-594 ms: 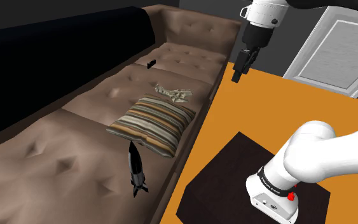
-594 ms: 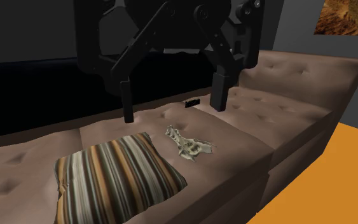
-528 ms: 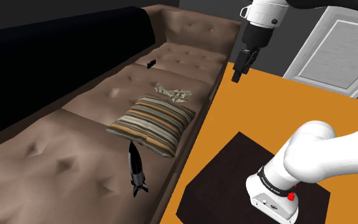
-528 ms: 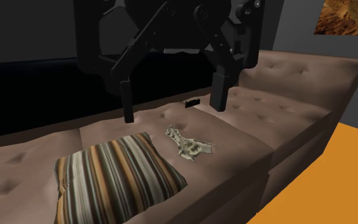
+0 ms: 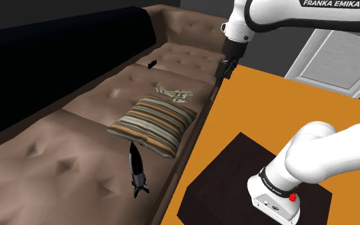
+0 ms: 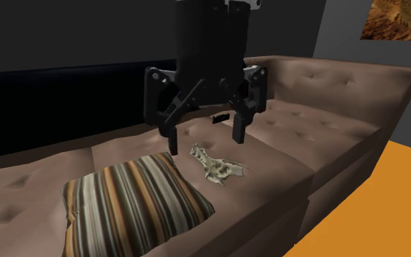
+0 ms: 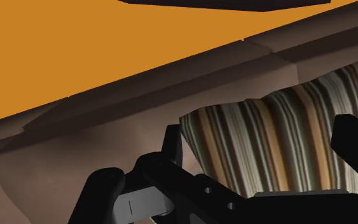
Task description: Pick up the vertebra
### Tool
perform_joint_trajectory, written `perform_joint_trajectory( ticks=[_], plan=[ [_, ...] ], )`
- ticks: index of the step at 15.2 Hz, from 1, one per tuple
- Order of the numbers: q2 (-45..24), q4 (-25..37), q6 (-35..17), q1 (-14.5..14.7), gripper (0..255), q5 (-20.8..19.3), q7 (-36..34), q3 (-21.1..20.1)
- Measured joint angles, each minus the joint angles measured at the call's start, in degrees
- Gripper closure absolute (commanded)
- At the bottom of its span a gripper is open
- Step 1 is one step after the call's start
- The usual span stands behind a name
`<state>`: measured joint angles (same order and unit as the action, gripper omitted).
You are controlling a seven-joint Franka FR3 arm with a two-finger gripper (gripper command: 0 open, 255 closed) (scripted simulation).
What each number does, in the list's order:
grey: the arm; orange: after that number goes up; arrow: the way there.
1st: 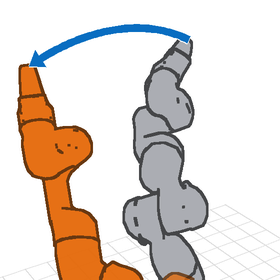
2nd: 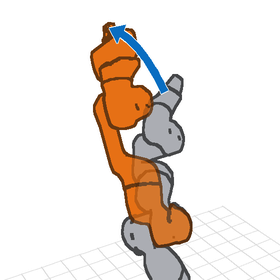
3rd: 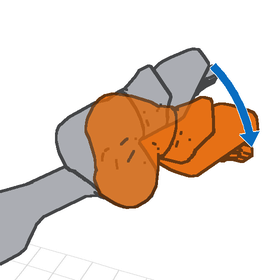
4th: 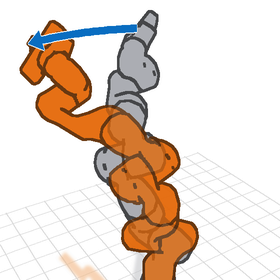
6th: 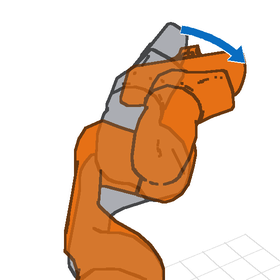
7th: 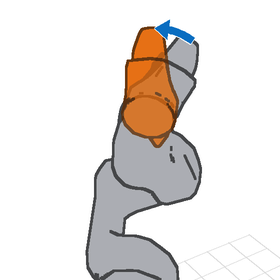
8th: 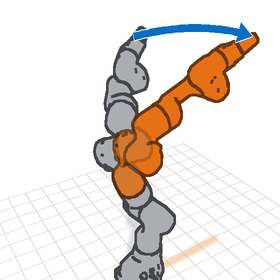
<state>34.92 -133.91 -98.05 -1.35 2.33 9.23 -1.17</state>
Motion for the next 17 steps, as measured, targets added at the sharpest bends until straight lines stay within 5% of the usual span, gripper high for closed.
perform_joint_trajectory(
  ticks=[17],
  plan=[
    [-33.77, 12.38, -22.83, -1.34, 0, -2.13, 6.85, 2.68]
  ],
)
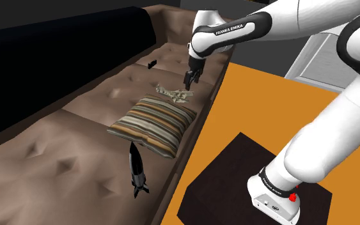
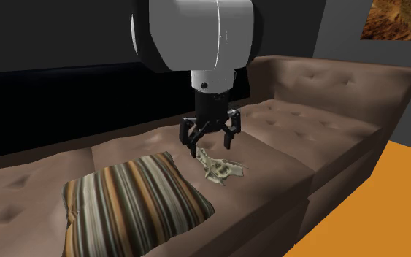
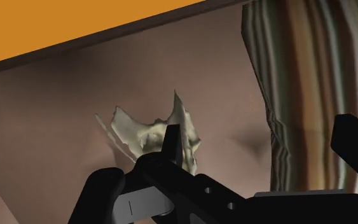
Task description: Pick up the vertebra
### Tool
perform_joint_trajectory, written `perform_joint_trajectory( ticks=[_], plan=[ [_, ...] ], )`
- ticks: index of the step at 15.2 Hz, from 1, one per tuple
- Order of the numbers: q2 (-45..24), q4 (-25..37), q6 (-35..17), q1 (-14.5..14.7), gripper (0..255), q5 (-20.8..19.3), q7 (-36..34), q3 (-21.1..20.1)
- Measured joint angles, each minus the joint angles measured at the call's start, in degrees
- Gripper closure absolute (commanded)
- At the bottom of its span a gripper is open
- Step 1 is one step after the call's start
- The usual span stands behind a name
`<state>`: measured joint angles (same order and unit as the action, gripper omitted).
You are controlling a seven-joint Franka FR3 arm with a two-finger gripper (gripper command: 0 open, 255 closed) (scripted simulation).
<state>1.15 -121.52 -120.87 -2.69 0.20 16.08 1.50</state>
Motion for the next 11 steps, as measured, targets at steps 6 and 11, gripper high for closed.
perform_joint_trajectory(
  ticks=[6, 11],
  plan=[
    [-12.96, 9.67, -3.77, -0.5, 0, -0.05, 1.96, 0.32],
    [-24.04, 20.16, -4.81, -0.87, 0, -0.07, 3.16, 0.31]
  ],
)
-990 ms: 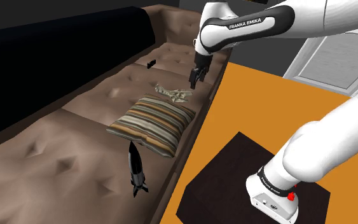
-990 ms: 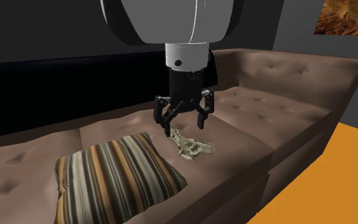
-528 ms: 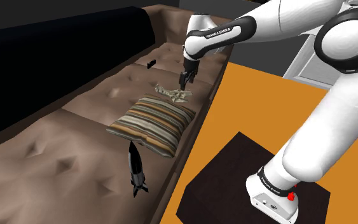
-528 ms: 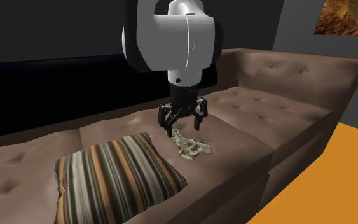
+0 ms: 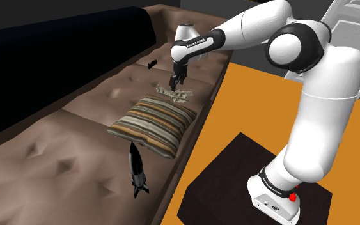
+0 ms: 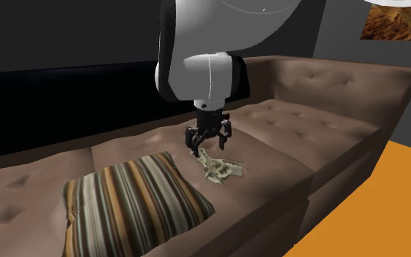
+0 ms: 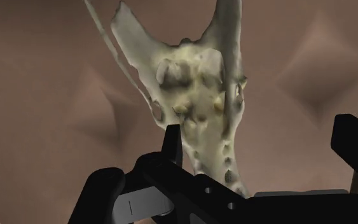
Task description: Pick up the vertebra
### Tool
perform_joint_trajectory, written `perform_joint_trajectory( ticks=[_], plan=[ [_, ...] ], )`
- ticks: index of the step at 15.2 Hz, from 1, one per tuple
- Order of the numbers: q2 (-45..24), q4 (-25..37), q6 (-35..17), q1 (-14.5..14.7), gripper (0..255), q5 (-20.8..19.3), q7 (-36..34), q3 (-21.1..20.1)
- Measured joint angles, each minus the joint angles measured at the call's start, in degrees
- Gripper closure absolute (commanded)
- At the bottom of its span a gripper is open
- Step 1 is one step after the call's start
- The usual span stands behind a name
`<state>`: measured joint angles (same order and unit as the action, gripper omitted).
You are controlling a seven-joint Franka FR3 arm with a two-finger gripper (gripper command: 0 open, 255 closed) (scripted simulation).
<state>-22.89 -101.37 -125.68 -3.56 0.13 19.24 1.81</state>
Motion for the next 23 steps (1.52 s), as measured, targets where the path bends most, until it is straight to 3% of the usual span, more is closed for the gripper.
perform_joint_trajectory(
  ticks=[6, 13, 14, 23],
  plan=[
    [-12.83, 13.6, 0.3, -0.71, 0, -0.05, 1.45, -0.02],
    [-16.15, 13.78, -2.89, -0.87, 0, 0.0, 1.62, -0.05],
    [-16.28, 13.67, -3.12, -0.86, 255, 0.0, 1.6, -0.06],
    [-16.35, 13.6, -3.36, -0.81, 255, -0.01, 1.56, -0.08]
  ],
)
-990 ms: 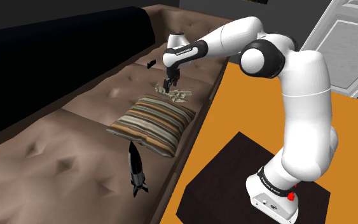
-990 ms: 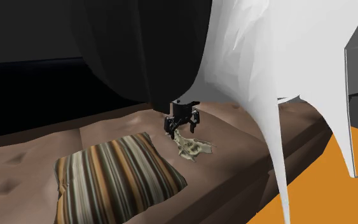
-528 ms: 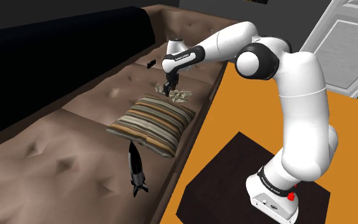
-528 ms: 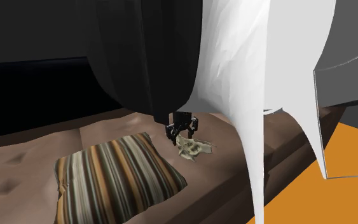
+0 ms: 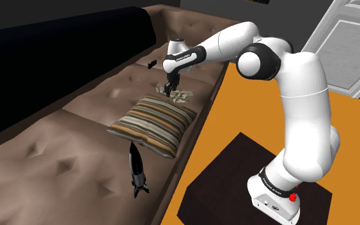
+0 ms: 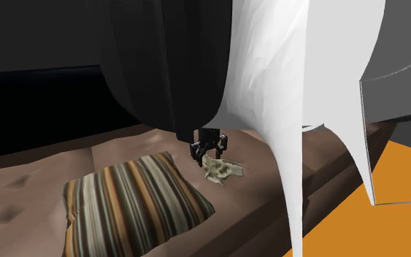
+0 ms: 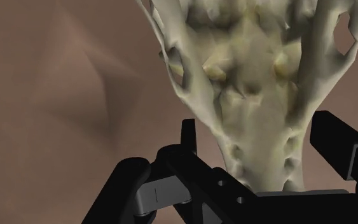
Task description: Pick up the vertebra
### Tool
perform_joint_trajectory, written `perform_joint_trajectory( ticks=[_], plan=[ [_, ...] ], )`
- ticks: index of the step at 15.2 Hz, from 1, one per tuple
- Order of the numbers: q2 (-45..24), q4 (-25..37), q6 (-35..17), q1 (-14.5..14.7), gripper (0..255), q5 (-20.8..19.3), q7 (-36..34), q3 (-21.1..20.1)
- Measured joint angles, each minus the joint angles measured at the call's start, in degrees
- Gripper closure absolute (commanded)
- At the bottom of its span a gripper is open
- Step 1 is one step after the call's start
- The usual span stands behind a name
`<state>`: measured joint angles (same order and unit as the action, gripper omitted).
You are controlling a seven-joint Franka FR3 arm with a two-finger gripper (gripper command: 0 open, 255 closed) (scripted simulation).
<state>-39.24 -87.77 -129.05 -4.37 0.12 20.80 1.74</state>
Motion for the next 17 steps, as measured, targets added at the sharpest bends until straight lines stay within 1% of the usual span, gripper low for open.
perform_joint_trajectory(
  ticks=[3, 17],
  plan=[
    [0.42, 0.06, 0.56, -0.01, 255, -0.01, 0.01, 0.01],
    [5.31, 2.75, 8.15, 0.07, 255, -0.11, 0.01, 0.09]
  ],
)
